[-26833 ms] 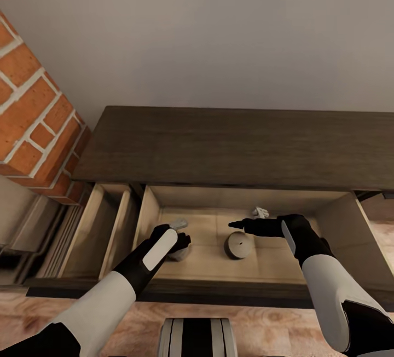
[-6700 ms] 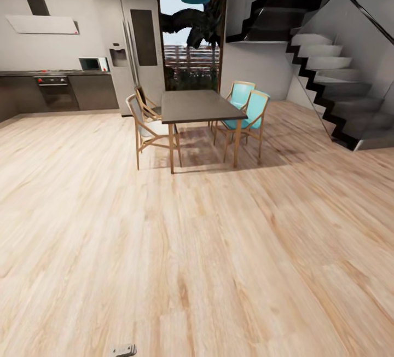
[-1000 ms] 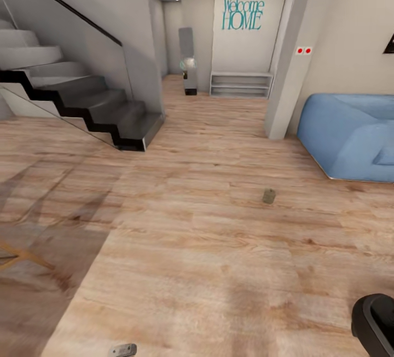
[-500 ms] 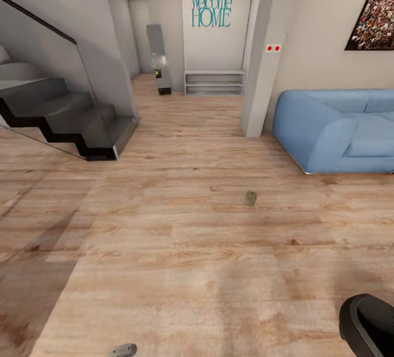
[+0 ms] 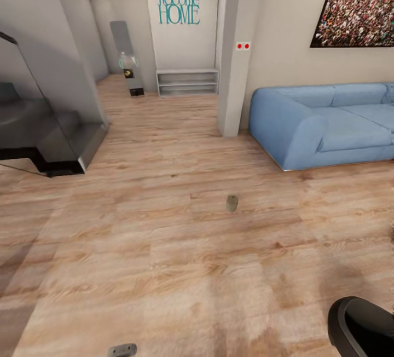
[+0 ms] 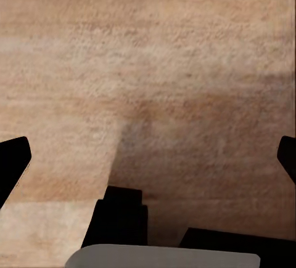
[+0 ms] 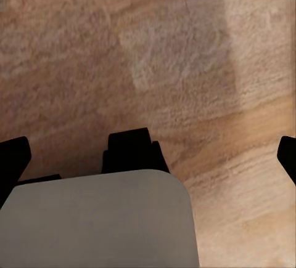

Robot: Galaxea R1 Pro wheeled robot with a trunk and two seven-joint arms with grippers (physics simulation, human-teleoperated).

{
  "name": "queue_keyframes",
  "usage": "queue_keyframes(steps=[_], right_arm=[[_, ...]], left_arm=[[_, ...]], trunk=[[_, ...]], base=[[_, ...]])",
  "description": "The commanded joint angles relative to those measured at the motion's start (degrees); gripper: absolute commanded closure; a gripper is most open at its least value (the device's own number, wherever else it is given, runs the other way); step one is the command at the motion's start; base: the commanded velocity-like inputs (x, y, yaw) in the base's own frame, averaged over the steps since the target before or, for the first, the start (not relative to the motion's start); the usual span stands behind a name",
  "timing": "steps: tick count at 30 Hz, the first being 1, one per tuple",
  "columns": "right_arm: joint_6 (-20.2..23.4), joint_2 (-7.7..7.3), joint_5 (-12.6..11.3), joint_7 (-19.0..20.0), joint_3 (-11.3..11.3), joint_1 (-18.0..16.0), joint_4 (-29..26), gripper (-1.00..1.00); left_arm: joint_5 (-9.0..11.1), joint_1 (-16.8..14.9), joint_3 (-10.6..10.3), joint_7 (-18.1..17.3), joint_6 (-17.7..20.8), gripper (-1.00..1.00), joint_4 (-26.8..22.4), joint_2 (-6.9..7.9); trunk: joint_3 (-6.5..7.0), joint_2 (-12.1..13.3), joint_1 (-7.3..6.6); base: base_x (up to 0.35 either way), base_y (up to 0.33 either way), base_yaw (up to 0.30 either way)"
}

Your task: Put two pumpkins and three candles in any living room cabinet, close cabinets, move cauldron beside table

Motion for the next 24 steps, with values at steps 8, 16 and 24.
queue_keyframes(steps=[8, 16, 24], right_arm=[[-0.1, 0.14, 0.5, -0.1, 0.2, 0.0, 0.0, -1.0], [0.0, 0.18, 0.8, -0.1, 0.3, 0.0, 0.1, -1.0], [0.0, -0.12, 0.2, -0.4, 0.3, 0.0, 0.3, -1.0]], left_arm=[[0.0, 0.0, 0.0, 0.0, 0.0, -1.0, 0.0, 0.0], [0.0, 0.0, 0.0, 0.0, 0.0, -1.0, 0.0, -0.02], [-0.1, 0.0, 0.0, 0.0, 0.0, -1.0, 0.0, -0.03]], trunk=[[-0.11, 0.0, 0.0], [-0.12, 0.0, 0.0], [-0.12, 0.0, 0.0]], base=[[0.333, 0.0, -0.106], [0.332, 0.0, -0.004], [0.333, 0.0, 0.0]])
